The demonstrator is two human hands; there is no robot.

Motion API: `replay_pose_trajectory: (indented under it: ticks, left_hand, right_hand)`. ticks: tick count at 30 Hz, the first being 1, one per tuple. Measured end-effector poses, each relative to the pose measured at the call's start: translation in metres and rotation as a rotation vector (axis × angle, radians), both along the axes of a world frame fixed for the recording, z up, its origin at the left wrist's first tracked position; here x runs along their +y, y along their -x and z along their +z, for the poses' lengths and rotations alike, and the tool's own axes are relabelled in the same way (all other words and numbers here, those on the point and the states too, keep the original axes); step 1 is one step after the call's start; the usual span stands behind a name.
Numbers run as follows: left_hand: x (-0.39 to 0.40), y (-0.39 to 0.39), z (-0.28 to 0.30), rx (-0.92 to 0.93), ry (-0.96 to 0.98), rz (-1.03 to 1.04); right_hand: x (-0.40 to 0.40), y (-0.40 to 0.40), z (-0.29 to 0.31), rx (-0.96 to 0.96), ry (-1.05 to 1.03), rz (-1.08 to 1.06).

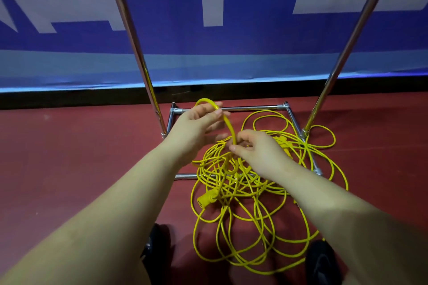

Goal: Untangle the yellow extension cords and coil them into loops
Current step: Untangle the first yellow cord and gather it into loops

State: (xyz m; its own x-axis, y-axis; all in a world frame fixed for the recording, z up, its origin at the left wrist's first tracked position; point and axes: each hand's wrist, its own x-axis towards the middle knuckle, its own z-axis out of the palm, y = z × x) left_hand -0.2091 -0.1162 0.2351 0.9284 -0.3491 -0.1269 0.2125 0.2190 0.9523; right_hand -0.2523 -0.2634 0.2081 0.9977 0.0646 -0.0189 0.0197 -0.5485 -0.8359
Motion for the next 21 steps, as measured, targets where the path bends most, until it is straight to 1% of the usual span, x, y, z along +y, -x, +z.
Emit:
replay_pose_trajectory:
  ticks: [1, 2, 5, 6, 7, 8, 11, 14, 17, 19, 21]
  left_hand:
    - [0.000, 0.000, -0.002, -0.010, -0.042, -0.019]
    - [0.000, 0.000, -0.005, -0.032, -0.128, -0.051]
    - [0.000, 0.004, -0.018, -0.177, -0.520, -0.248]
    - [-0.001, 0.006, -0.024, -0.224, -0.621, -0.314]
    - [-0.002, 0.008, -0.028, -0.250, -0.679, -0.362]
    - [-0.004, 0.009, -0.030, -0.257, -0.693, -0.387]
    - [-0.009, 0.014, -0.029, -0.246, -0.642, -0.388]
    - [-0.014, 0.017, -0.025, -0.175, -0.525, -0.361]
    - [-0.020, 0.020, -0.023, -0.118, -0.432, -0.290]
    - [-0.022, 0.020, -0.023, -0.127, -0.424, -0.250]
    - [-0.023, 0.022, -0.020, -0.123, -0.394, -0.230]
  right_hand:
    - [-0.001, -0.001, 0.006, -0.002, -0.088, -0.021]
    - [-0.004, -0.002, 0.012, -0.006, -0.178, -0.051]
    - [-0.016, -0.003, 0.032, -0.037, -0.375, -0.129]
    - [-0.021, -0.003, 0.037, -0.052, -0.424, -0.145]
    - [-0.026, -0.002, 0.041, -0.061, -0.461, -0.151]
    - [-0.030, -0.002, 0.045, -0.062, -0.483, -0.151]
    - [-0.035, -0.001, 0.049, -0.054, -0.485, -0.145]
    - [-0.038, -0.002, 0.051, -0.031, -0.537, -0.194]
    - [-0.040, -0.004, 0.049, 0.022, -0.604, -0.232]
    - [-0.039, -0.003, 0.045, 0.067, -0.571, -0.236]
    - [-0.038, -0.001, 0.042, 0.101, -0.481, -0.240]
